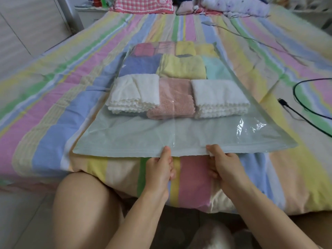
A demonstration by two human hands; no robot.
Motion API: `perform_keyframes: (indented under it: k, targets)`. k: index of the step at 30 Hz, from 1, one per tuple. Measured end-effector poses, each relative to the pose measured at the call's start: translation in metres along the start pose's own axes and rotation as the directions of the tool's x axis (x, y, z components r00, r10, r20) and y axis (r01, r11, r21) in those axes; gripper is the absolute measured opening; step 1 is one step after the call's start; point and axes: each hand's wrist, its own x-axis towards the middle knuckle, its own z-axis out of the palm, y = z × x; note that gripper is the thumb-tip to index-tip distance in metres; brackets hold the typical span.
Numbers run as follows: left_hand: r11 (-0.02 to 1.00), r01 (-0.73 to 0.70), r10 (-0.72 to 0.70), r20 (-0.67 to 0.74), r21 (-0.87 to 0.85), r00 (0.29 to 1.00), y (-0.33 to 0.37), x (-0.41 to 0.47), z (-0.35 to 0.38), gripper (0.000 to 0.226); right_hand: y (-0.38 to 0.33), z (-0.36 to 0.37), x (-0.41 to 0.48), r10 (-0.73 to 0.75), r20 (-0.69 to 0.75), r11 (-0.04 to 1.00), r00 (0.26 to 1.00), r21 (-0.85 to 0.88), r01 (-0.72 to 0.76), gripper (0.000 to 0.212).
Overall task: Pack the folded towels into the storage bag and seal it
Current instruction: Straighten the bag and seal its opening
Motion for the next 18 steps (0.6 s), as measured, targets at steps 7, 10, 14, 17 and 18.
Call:
perform_keyframes:
  k: [7,10,14,17,18]
  targets:
    - [1.000,-0.007,0.007,-0.030,0.004,1.000,-0.001,0.000,0.002,0.049,-0.008,-0.024,0.003,-0.011,-0.013,1.000,1.000,0.006,0.011,0.043]
    - [0.997,-0.073,0.072,-0.098,-0.013,0.993,-0.001,-0.006,0.017,0.060,-0.009,-0.030,0.008,-0.002,-0.015,0.998,1.000,0.055,0.003,0.042]
    - [0.997,0.025,-0.031,0.077,0.075,0.997,0.001,-0.021,0.053,0.056,-0.008,-0.029,0.006,-0.007,-0.023,1.000,1.000,0.028,0.008,0.040]
    - [0.990,0.044,-0.065,0.156,0.132,0.986,-0.009,-0.027,0.087,0.045,-0.010,-0.026,0.001,-0.011,0.005,1.000,1.000,0.005,0.011,0.028]
    - [0.992,0.050,-0.068,0.163,0.116,0.984,-0.010,-0.029,0.096,0.040,-0.011,-0.027,0.000,-0.006,0.008,1.000,1.000,0.001,0.006,0.026]
